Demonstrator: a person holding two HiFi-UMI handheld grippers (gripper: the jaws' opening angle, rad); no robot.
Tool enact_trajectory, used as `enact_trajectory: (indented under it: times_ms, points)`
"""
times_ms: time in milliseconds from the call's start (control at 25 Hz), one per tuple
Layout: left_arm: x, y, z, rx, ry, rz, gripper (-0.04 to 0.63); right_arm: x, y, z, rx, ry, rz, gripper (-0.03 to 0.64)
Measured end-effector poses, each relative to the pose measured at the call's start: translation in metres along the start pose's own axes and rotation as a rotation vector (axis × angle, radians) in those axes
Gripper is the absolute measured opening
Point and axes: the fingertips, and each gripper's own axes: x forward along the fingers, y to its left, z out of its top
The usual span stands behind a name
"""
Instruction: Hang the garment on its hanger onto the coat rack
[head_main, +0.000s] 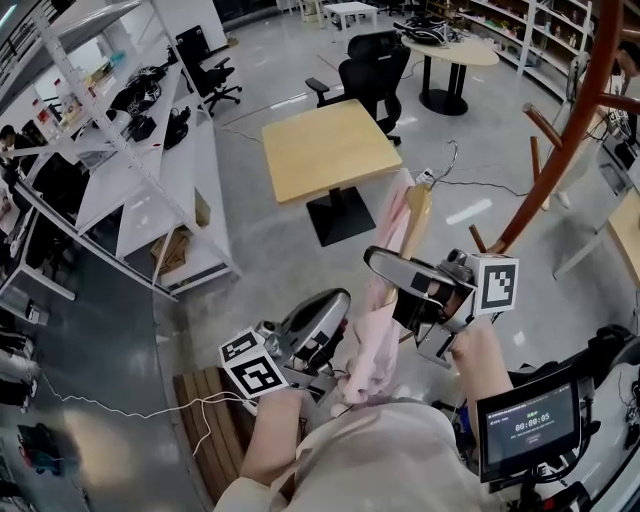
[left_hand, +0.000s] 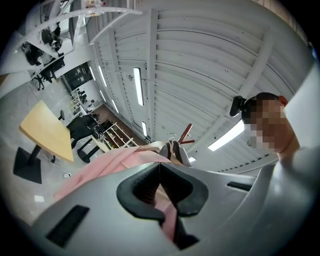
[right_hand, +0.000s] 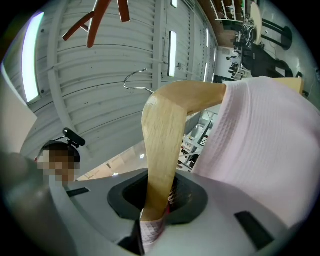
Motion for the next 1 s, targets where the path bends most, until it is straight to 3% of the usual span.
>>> enact_trajectory:
  times_ms: [480,720,1000]
  points:
    - [0.078,-0.02,0.02,0.077,0.059,-0.127,0.006,-0.022,0.019,0.071,-0.076,-0.07,0.001,0.066]
    - [0.135,-0.025,0.023,0.077,0.103,-0.168,0.006,-0.043,0.026,0.125,-0.09,-0.106,-0.013,0.066]
    - [0.16,-0.028,0.004,0.054,0.149,-0.194,0.006,-0.064,0.026,0.134,-0.091,-0.128,-0.034,0.066]
